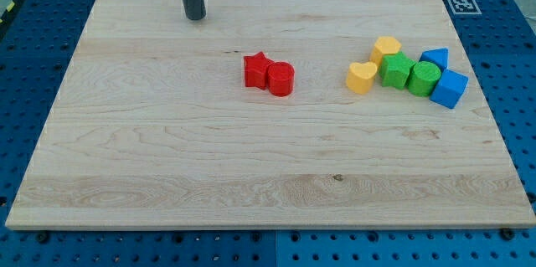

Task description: Separate the red star from the red circle

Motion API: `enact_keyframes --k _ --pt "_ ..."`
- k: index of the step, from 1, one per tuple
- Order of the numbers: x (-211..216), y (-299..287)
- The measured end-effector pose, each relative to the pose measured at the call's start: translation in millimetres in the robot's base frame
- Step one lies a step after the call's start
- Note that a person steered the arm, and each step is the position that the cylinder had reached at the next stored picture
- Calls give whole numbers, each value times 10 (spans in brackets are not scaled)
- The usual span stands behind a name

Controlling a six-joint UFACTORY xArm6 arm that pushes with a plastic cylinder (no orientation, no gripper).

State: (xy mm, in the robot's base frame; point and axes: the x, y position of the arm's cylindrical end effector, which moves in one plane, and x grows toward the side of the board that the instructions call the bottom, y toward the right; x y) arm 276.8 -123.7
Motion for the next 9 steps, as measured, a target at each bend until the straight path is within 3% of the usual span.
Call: enact_keyframes --k 4,5,6,8,9 --pt "26 24" --pt "43 392" --pt "87 1179" --pt "961 1371" --pt "1001 1469"
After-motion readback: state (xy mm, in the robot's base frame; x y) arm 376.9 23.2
